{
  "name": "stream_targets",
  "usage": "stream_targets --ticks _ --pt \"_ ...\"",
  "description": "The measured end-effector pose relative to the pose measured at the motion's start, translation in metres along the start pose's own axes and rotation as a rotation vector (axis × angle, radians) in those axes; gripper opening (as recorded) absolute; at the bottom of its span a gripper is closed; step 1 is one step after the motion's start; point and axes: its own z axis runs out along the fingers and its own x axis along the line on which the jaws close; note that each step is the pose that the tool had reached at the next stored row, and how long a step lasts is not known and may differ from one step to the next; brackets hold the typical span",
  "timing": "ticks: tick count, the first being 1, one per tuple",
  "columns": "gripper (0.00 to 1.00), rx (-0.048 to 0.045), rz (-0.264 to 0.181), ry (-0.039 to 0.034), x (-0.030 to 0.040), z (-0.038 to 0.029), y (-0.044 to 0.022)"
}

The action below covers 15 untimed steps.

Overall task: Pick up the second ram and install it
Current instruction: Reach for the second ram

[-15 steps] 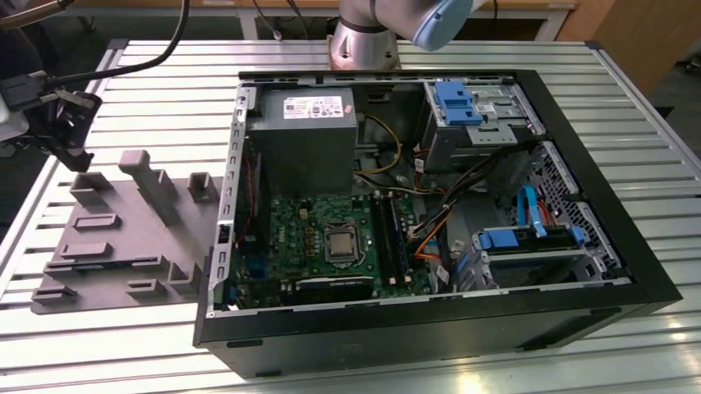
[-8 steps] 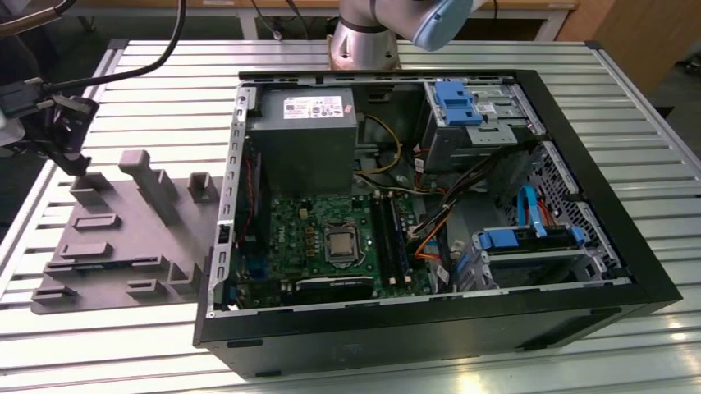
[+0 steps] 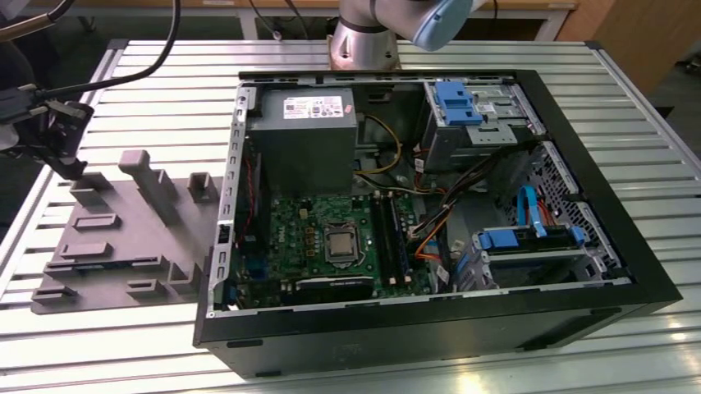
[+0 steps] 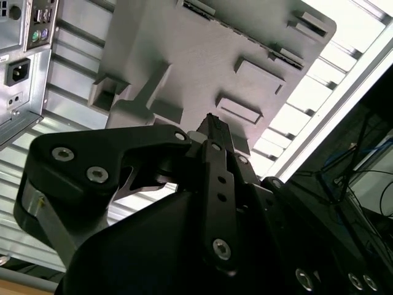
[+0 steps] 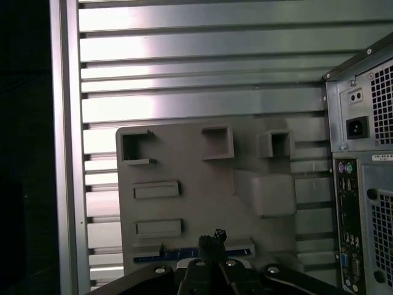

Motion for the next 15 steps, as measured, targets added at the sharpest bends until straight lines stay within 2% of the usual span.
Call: stream_targets --ticks 7,15 --pt "0.11 -0.0001 0.0 0.0 0.0051 0.0023 -0.0068" --pt "0.11 0.0 0.0 0.0001 0.0069 0.0063 -0.0151"
